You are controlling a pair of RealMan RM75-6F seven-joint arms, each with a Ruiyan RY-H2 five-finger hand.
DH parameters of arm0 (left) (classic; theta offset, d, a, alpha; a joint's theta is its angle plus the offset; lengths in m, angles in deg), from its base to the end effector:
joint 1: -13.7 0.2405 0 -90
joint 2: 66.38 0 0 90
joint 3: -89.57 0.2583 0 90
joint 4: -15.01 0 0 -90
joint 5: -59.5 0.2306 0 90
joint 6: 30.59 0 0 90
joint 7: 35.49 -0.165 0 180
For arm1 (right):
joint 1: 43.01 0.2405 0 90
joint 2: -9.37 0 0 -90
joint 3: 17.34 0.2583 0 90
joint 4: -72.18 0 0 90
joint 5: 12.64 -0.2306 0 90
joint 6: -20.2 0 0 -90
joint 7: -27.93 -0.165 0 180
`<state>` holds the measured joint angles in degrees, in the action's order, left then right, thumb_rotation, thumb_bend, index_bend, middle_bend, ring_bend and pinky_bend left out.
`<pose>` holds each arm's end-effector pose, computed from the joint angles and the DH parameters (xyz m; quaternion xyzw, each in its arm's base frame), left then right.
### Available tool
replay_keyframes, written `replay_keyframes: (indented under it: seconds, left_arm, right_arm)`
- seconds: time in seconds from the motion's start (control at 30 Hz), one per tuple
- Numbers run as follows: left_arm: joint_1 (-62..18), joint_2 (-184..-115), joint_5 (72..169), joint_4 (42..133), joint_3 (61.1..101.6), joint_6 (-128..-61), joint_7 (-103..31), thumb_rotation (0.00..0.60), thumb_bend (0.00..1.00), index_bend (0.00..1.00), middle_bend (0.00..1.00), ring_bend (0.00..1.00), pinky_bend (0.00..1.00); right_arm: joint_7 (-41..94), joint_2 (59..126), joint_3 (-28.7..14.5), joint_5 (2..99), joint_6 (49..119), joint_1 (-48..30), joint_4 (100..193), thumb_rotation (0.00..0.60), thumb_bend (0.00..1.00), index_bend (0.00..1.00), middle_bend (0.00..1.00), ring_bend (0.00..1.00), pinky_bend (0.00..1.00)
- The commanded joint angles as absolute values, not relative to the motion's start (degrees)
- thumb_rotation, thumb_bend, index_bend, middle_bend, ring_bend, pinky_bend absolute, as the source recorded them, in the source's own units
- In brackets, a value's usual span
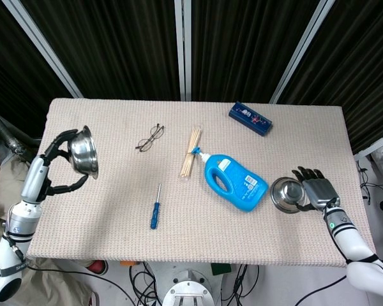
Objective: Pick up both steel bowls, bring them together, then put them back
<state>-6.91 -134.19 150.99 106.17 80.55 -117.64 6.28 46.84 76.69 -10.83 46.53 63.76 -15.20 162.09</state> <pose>-0.2198 0.2965 0.1400 -0.4936 -0.4607 -0.6809 0.2836 -0.3099 -0.3180 0.0521 0.7189 -0.4645 0.1758 0.4863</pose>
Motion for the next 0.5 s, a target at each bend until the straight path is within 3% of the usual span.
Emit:
replay_keyframes:
  seconds: [0.03, 0.5]
  left_arm:
    - [-7.1, -134.2, 150.9, 106.1, 80.6, -117.3, 6.6, 0.6, 0.29, 0.49, 0.44, 0.35, 0.53]
    - [-7.5, -133.8, 150.7, 105.9, 81.0, -116.0, 7.0, 0.6, 0.29, 0.49, 0.44, 0.35, 0.52]
  right_arm:
    - [47.6, 77.7, -11.6, 44.7, 62.1, -13.5, 161.5, 0.6, 0.18, 0.0, 0.06, 0.0, 0.0]
    - [48.8, 79.1, -14.2, 42.9, 62.8, -11.1, 161.0, 0.6, 0.2, 0.01, 0.13, 0.02, 0.0]
